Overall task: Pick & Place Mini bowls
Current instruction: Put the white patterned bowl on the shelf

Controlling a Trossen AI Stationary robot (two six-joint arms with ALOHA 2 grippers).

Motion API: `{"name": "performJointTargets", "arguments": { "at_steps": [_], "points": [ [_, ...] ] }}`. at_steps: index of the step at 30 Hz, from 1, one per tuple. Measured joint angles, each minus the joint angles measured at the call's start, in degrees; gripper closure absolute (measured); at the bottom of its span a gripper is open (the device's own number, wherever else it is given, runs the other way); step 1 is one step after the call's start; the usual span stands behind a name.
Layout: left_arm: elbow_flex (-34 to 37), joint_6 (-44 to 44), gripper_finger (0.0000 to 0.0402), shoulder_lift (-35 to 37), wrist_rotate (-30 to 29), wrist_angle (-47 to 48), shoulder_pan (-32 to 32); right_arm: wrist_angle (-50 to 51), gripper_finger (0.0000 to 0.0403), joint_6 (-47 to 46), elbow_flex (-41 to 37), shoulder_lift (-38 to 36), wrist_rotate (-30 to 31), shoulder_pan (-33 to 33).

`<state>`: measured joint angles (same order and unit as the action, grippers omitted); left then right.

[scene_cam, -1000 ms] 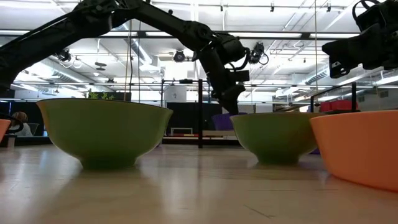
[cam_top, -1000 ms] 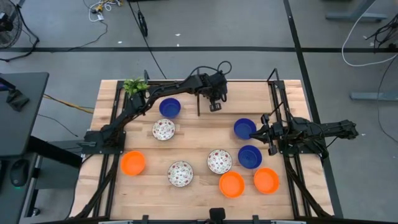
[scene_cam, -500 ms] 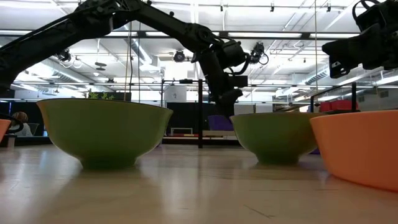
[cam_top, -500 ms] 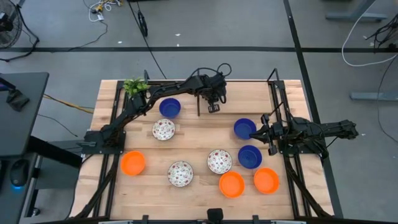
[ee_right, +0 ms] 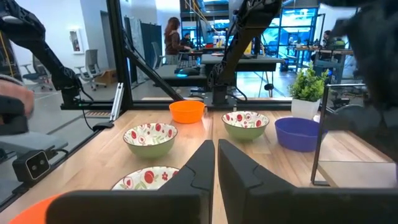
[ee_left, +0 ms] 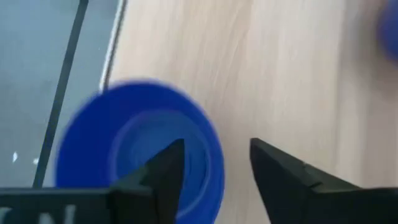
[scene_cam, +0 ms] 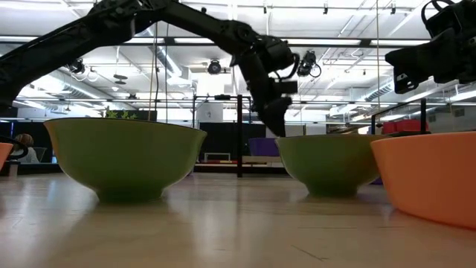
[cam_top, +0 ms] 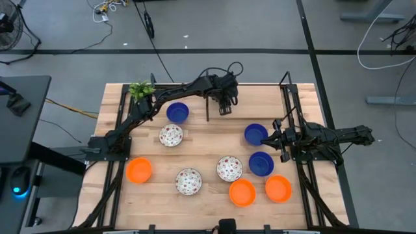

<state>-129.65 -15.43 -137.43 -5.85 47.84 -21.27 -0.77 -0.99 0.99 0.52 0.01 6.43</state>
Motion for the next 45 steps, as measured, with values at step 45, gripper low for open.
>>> {"name": "performJointTargets", "arguments": {
  "at_steps": [45],
  "points": [
    [94.9,13.6,0.0298,62.4,-0.1,-75.2,27.5,-1.0,0.0376,0.0,0.0,0.0,0.1,0.0]
  ]
}}
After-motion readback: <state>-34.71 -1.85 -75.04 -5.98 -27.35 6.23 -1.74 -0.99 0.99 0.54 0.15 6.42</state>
